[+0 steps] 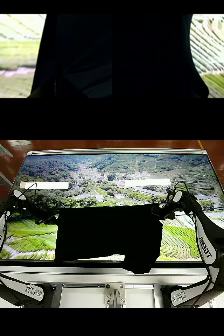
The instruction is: Fold the shirts.
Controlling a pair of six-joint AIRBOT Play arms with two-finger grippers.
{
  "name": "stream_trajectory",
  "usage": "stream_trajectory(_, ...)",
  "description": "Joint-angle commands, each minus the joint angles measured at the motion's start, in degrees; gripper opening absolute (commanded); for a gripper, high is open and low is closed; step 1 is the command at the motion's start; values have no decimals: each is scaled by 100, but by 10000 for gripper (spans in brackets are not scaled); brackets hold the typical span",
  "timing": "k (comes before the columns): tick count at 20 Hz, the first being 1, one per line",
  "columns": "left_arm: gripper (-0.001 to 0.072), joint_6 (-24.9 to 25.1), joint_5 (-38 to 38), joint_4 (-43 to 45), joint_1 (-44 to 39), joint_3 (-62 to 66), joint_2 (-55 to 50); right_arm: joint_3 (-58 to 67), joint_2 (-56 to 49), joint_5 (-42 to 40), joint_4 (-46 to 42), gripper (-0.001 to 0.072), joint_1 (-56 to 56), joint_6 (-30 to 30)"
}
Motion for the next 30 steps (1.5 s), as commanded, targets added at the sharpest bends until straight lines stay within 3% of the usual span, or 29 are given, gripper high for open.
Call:
stream_trajectory(1,34,-118,-87,74,2,-177,-7,-37,-101,125,48,65,-4,122)
stream_trajectory(2,65,-116,-68,74,11,-153,-4,-31,-61,101,52,118,-4,122)
stream_trajectory(4,341,-116,-186,74,61,-37,24,68,114,107,-44,502,-31,57)
stream_trajectory(5,442,-94,-315,76,127,59,83,173,249,251,-136,517,-57,-114)
stream_trajectory(10,456,393,-1244,79,815,81,870,457,1338,1773,-1045,518,-787,-472)
stream_trajectory(11,487,494,-1349,76,1029,-264,1128,380,1467,2157,-1016,517,-1060,-647)
stream_trajectory(12,578,555,-1360,72,1233,-752,1392,179,1604,2450,-922,518,-1366,-787)
stream_trajectory(13,617,688,-1342,74,1451,-1388,1670,-103,1749,2562,-776,518,-1646,-896)
stream_trajectory(16,605,1113,-1023,68,2002,-3071,2238,-1099,2116,2417,-83,519,-2354,-1165)
stream_trajectory(18,600,1187,-857,68,2199,-3716,2308,-1523,2162,2317,339,622,-2555,-1307)
stream_trajectory(19,600,1198,-741,68,2212,-3936,2304,-1652,2162,2240,442,622,-2557,-1375)
stream_trajectory(23,600,1261,-44,-592,2120,-4472,2267,-1834,2162,1836,730,622,-2527,-1386)
stream_trajectory(30,599,1224,592,-850,1541,-4559,2022,-1834,2162,1792,772,622,-2527,-1384)
